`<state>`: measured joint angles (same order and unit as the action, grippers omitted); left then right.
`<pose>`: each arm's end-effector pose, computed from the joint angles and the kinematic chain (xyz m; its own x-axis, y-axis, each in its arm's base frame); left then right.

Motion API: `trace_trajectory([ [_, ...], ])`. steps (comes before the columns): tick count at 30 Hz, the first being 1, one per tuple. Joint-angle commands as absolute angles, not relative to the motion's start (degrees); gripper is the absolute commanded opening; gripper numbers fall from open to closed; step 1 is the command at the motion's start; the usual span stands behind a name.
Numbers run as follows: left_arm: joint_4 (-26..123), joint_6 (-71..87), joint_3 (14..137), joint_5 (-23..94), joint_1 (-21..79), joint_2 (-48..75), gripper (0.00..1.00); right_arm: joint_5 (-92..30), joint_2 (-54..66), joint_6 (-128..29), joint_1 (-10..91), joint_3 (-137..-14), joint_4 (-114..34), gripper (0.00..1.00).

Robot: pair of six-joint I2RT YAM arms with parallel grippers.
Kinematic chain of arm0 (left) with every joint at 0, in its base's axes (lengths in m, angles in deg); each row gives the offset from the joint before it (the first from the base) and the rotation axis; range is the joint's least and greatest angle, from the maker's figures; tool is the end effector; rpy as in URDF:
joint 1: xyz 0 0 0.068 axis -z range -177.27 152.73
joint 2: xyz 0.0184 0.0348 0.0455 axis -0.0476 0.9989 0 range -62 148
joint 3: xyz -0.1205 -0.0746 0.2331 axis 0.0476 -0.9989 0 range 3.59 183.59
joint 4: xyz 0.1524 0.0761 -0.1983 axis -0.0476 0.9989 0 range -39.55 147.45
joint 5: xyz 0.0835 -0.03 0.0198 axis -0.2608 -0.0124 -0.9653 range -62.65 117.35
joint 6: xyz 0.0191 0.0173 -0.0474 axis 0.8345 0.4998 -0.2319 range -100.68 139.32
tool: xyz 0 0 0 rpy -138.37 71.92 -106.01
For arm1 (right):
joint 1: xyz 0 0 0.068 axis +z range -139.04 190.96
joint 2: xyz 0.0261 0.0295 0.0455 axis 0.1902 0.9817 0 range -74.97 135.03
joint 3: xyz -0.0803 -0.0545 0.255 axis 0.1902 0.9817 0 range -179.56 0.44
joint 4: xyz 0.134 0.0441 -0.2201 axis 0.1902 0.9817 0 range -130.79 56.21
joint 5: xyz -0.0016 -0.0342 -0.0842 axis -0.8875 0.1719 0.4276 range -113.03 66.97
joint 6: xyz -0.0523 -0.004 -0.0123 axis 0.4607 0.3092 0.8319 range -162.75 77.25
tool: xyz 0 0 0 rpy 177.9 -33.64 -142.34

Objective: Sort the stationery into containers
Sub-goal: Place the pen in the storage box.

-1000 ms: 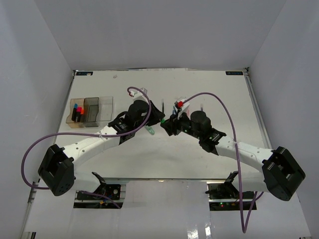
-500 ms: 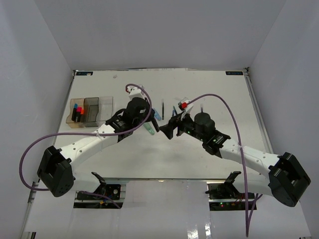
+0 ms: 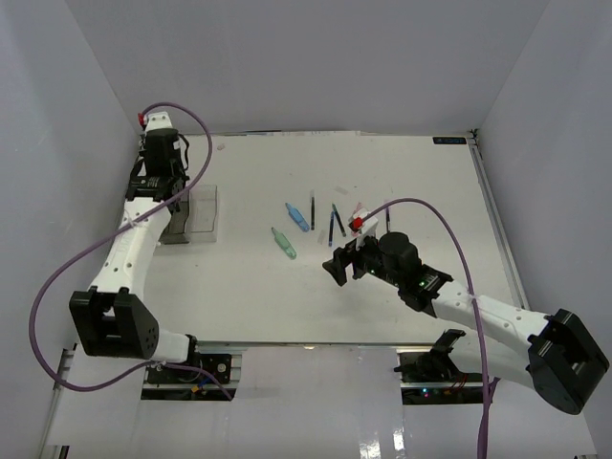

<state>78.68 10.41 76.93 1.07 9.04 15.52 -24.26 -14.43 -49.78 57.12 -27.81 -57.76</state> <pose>0.3010 -0.0175 0.3564 -0.4840 -0.0862 -0.8708 -0.3522 0.9301 0.1037 0.1622 0.1701 0.2343 -0.2715 -0.1061 -0.9566 -0.7074 0.6959 0.1237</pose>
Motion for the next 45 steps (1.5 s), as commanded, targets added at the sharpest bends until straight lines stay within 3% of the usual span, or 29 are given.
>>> trace_trajectory([
  [1, 82.3, 18.5, 82.2, -2.4, 4.8, 21.5, 0.08, -24.4, -16.1, -49.1, 57.3, -26.9, -58.6, 0.9],
  [10, 83.7, 24.0, 91.8, -6.7, -4.1, 39.7, 0.08, -24.0, -19.6, -49.6, 57.1, -24.8, -58.7, 0.9],
  [21, 81.2, 23.5, 94.1, -5.6, -6.1, 49.2, 0.13, -23.7, -20.1, -49.4, 57.1, -23.7, -58.7, 0.9],
  [24, 80.6, 23.4, 93.9, -5.3, -6.3, 50.2, 0.22, -23.6, -19.7, -49.3, 57.1, -23.7, -58.7, 0.9],
  [27, 80.7, 22.7, 93.4, -4.1, -6.3, 50.3, 0.43, -23.3, -19.5, -49.3, 57.0, -24.1, -58.4, 0.9],
  [28, 80.8, 22.1, 93.2, -3.7, -6.3, 50.2, 0.55, -21.5, -19.4, -49.3, 56.9, -24.1, -58.3, 0.9],
  [32, 81.3, 19.9, 92.5, -1.6, -6.3, 48.0, 0.75, -18.2, -18.5, -50.0, 56.7, -24.8, -57.1, 0.9],
  [41, 84.2, 8.6, 87.9, 14.8, -6.3, 29.8, 0.98, -11.1, -13.1, -53.3, 48.8, -32.1, -44.7, 0.94],
  [45, 81.2, 2.9, 79.0, 25.7, -6.3, 18.7, 0.98, -14.1, -7.8, -55.2, 41.8, -33.7, -41.9, 0.99],
])
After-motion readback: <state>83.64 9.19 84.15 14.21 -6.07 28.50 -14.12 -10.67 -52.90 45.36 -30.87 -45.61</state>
